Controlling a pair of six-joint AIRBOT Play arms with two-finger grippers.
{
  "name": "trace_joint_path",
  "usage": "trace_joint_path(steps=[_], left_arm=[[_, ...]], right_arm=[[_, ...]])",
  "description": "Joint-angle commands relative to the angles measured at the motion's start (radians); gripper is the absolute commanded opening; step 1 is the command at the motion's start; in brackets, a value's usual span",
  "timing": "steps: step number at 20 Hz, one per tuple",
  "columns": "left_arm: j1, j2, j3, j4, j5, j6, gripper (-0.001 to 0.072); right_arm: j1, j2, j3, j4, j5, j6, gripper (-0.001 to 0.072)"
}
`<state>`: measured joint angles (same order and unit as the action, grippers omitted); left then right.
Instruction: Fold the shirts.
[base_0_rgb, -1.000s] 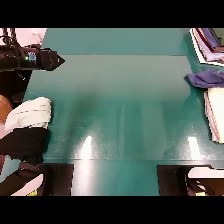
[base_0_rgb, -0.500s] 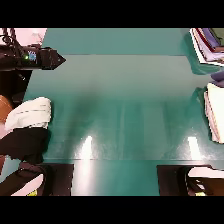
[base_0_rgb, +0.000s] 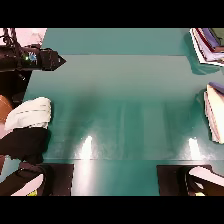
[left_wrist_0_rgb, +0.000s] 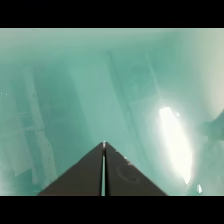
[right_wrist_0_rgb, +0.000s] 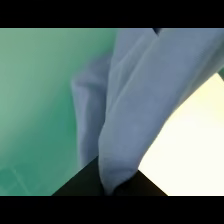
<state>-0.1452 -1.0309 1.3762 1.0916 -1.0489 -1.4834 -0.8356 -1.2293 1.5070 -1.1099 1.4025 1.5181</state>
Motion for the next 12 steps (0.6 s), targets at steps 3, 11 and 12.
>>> trace_joint_path(steps=[3, 11, 12], left_arm=[[-0.001, -0.001, 0.000, 0.001, -0.016, 0.027, 0.0025], [-0.001, -0.001, 0.000, 0.001, -0.014, 0.045, 0.0026], [-0.001, -0.001, 0.000, 0.003, -0.014, 0.045, 0.0026]], right_arm=[[-0.126, 0.166, -0.325, -0.204, 0.049, 0.003, 0.0360], [-0.014, 0.250, -0.242, 0.046, -0.040, 0.000, 0.0647], [0.074, 0.255, -0.211, 0.043, -0.051, 0.000, 0.0647]])
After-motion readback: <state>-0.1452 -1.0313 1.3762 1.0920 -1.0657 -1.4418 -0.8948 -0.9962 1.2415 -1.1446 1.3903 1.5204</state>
